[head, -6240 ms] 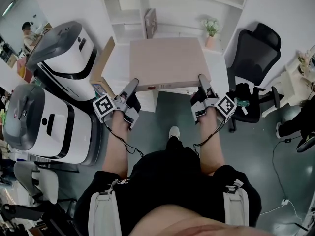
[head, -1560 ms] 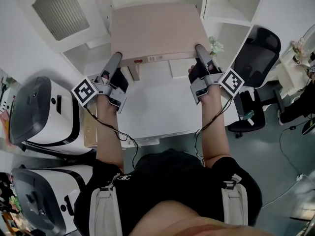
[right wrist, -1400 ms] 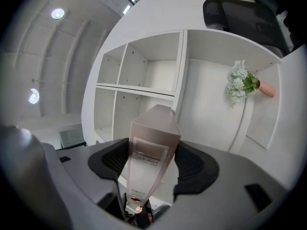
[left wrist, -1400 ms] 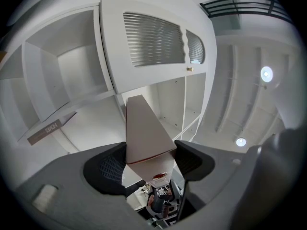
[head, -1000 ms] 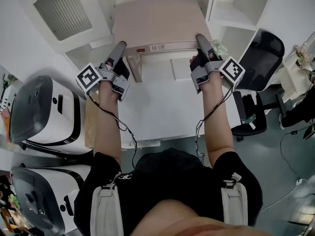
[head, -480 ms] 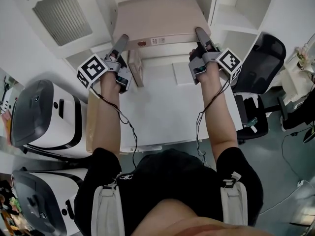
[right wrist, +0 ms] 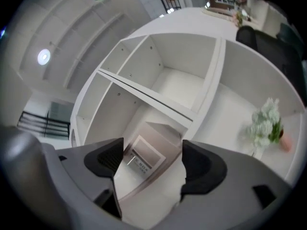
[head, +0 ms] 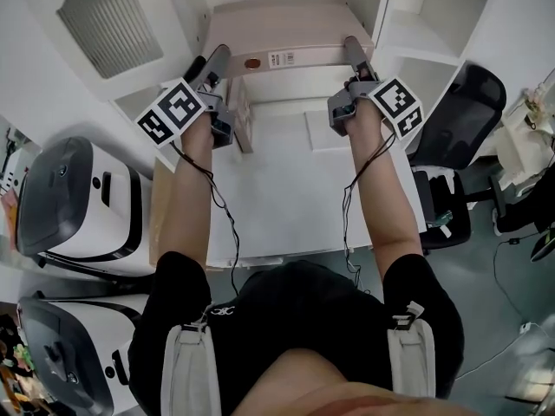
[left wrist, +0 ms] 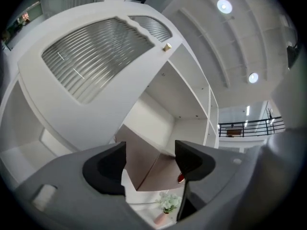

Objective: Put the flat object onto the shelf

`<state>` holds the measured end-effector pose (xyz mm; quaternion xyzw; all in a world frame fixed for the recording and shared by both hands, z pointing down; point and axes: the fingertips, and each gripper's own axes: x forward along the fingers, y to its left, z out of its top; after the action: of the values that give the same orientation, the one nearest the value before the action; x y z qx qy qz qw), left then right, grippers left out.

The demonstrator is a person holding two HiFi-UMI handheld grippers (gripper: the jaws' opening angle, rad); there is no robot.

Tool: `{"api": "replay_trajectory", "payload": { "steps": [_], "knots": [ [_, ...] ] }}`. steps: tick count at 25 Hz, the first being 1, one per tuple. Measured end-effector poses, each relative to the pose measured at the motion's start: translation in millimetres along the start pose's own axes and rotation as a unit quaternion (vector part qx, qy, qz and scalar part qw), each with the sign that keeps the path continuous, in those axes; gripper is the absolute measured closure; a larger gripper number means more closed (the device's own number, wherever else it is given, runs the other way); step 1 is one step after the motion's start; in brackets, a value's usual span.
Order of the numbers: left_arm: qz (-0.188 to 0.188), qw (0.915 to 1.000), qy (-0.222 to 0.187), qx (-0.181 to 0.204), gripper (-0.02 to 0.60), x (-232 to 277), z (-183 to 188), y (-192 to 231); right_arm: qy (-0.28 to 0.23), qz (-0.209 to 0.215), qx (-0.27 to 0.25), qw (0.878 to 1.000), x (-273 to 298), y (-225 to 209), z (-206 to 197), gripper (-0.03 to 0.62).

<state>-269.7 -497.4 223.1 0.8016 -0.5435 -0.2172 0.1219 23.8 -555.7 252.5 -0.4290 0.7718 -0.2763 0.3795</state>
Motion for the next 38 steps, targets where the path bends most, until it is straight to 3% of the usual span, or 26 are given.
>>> {"api": "replay_trajectory", "payload": {
  "steps": [2, 4, 9, 13, 16, 18, 21, 23, 25, 29, 35, 38],
  "knots": [
    [0.004, 0.9999, -0.001, 0.009, 0.256, 3.0, 2.2, 0.6, -0.026, -0.025, -0.098, 0.995, -0.3, 3.1, 11.2, 0.215],
    [0.010, 0.9997, -0.002, 0.022, 0.256, 5.3, 4.2, 1.8, -0.039, -0.041, -0.192, 0.980, 1.3, 8.9, 18.1, 0.217],
    [0.029, 0.9977, -0.006, 0.061, 0.256, 10.9, 8.6, 6.1, -0.030, -0.038, -0.332, 0.942, 12.0, 19.2, 20.8, 0.220],
    [0.053, 0.9910, -0.019, 0.122, 0.256, 17.3, 13.1, 7.0, -0.057, -0.046, -0.457, 0.886, 17.6, 30.6, 24.1, 0.221],
    [0.088, 0.9762, -0.025, 0.197, 0.268, 22.1, 15.5, 7.6, -0.073, -0.056, -0.534, 0.840, 24.5, 38.1, 22.7, 0.233],
    [0.101, 0.9661, -0.029, 0.236, 0.297, 26.9, 16.4, 4.6, -0.072, -0.061, -0.557, 0.825, 30.7, 40.5, 19.2, 0.250],
    [0.107, 0.9626, -0.023, 0.248, 0.367, 35.3, 14.1, 2.4, -0.066, -0.068, -0.561, 0.823, 38.9, 38.4, 15.3, 0.268],
    [0.112, 0.9610, -0.015, 0.252, 0.382, 40.4, 13.5, 3.3, -0.063, -0.072, -0.559, 0.824, 42.7, 36.6, 13.4, 0.281],
    [0.120, 0.9541, -0.014, 0.274, 0.385, 43.7, 14.6, 3.7, -0.064, -0.074, -0.556, 0.826, 43.8, 36.1, 11.7, 0.291],
    [0.136, 0.9459, -0.033, 0.293, 0.397, 48.6, 16.3, 7.5, -0.078, -0.074, -0.553, 0.826, 45.6, 36.3, 7.7, 0.309],
    [0.150, 0.9393, -0.036, 0.306, 0.410, 56.2, 17.9, 9.1, -0.085, -0.079, -0.576, 0.810, 47.8, 39.3, 3.0, 0.347],
    [0.149, 0.9396, -0.036, 0.306, 0.410, 56.7, 18.5, 9.6, -0.064, -0.081, -0.555, 0.825, 51.0, 37.5, 2.3, 0.349]
  ]
}}
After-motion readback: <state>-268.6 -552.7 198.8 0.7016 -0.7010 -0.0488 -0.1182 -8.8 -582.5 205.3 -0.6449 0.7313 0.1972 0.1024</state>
